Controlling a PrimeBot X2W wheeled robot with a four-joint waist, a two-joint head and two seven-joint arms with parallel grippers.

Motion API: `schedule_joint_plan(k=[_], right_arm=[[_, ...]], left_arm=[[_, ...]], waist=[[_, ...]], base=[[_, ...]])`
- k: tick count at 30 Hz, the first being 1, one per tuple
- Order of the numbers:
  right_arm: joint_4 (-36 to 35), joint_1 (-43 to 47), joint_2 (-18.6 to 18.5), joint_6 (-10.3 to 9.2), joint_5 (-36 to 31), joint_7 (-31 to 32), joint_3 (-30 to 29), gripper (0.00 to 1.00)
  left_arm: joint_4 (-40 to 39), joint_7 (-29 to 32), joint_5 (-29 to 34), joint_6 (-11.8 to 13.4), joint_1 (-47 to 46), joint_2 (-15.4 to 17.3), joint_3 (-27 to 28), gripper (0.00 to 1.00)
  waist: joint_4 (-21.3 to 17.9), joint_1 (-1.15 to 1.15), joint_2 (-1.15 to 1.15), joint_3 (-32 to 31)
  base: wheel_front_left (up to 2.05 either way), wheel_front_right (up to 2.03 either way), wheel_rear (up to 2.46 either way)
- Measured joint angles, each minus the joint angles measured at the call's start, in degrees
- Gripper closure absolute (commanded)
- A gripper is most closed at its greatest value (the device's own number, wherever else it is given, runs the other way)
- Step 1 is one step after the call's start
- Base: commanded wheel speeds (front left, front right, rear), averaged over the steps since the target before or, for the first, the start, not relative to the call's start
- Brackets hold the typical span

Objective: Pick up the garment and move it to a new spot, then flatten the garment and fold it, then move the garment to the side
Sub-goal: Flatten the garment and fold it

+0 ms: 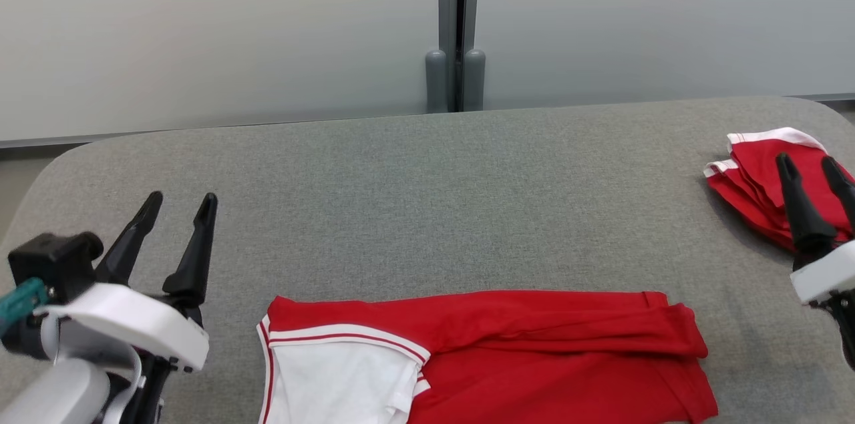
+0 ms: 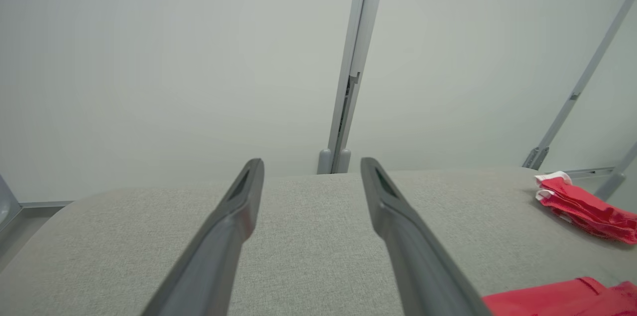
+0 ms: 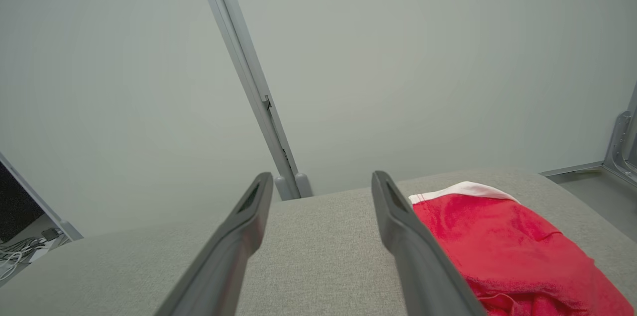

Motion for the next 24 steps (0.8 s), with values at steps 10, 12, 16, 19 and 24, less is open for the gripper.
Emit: schedule_joint_plan(k=[10,12,16,19,24], right_arm=[[-5.6,15.6,8.8,0.0,-12.3,0.0,-10.6,0.0],[-5.4,17.2,9.5,0.0,-13.0,0.0,-10.6,0.0],[-3.9,19.3,10.5,0.0,-13.3,0.5,-8.9,0.0],[-2.3,19.8,10.9,0.0,-13.3,1.9,-6.9,0.0],[3.1,17.8,11.6,0.0,-12.4,4.7,-5.1,0.0]], left_arm=[[-1.3,-7.1,6.8,4.7,10.7,-8.2,7.3,0.0],[-1.5,-7.1,10.5,4.6,11.9,-11.0,9.5,0.0],[-1.7,-7.1,15.0,2.4,15.9,-17.5,14.4,0.0],[-1.3,-7.2,18.3,0.1,17.7,-20.9,16.8,0.0],[0.8,-7.2,22.8,-4.0,18.5,-24.8,18.8,0.0]], waist=[[1.4,0.0,0.0,-0.1],[1.6,0.0,0.0,-0.1],[1.5,0.0,0.0,0.2],[1.3,0.0,0.0,0.5],[1.4,0.0,0.0,1.2]], base=[[0.0,0.0,0.0],[0.0,0.0,0.0],[0.0,0.0,0.0],[0.0,0.0,0.0],[0.0,0.0,0.0]])
